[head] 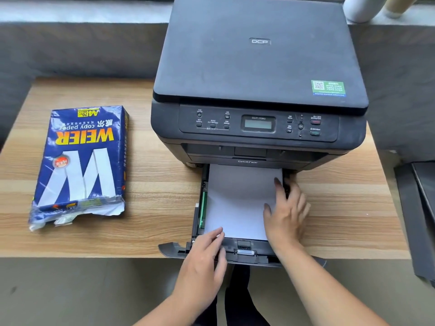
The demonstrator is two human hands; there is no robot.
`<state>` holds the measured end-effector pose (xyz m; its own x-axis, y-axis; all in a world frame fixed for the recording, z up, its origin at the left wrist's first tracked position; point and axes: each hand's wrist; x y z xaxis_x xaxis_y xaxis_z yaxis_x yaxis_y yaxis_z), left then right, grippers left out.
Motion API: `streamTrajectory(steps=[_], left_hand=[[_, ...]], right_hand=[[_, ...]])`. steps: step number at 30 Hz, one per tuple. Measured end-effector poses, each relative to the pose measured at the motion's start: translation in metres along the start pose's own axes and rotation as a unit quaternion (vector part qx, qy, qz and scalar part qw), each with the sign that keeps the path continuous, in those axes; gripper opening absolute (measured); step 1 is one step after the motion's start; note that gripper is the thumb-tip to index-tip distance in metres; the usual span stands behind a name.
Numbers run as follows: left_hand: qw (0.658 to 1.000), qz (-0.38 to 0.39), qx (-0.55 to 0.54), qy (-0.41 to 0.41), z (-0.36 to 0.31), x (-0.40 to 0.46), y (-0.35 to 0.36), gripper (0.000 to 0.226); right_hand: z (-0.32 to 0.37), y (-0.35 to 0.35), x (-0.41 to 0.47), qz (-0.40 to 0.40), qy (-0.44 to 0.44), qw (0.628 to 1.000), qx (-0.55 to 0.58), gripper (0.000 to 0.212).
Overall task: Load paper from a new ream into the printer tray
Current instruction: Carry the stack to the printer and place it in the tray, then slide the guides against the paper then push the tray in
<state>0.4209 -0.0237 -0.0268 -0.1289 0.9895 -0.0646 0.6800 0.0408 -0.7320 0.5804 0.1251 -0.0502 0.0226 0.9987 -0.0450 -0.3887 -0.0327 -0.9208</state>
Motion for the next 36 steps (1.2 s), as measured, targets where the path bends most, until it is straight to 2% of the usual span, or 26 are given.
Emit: streamTrajectory(steps=[1,3,7,10,14,20,36], left_hand=[[1.0,0.003,0.025,0.018,0.002,0.004,-0.002,0.04],[0.997,-0.001,0.077,0.016,0.01,0.016,-0.007,0.04],[0.98,0.025,0.193,-0.038,0.024,0.038,-0.01,0.055],[0.972,0.045,0.223,-0.056,0.027,0.043,-0.004,0.061],[0.975,0.032,0.21,-0.059,0.024,0.046,0.0,0.056],[0.984,-0.078,0.058,-0.151,0.022,0.064,-0.004,0.047],[0.975,-0.066,0.145,-0.154,0.024,0.071,0.001,0.044]], right_hand=[[-0.002,0.0,-0.003,-0.015,-0.025,0.998,-0.061,0.077],[-0.012,-0.004,-0.011,-0.02,-0.012,0.997,-0.075,0.076],[-0.04,-0.01,-0.028,0.0,0.055,0.998,0.044,0.05],[-0.043,-0.011,-0.033,0.002,0.072,0.993,0.09,0.035],[-0.037,-0.011,-0.027,-0.017,0.11,0.988,0.111,0.023],[-0.039,-0.01,-0.018,0.002,0.177,0.975,0.136,0.012],[-0.038,-0.007,-0.017,-0.003,0.165,0.98,0.109,0.009]])
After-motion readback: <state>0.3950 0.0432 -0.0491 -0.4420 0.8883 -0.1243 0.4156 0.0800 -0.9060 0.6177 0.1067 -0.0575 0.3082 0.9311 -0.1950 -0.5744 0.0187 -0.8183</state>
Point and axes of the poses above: each hand's wrist, its own x-axis towards the middle knuckle, its own y-axis out of the palm, z = x × y, and after that the axes turned 2 degrees about x, right-handed
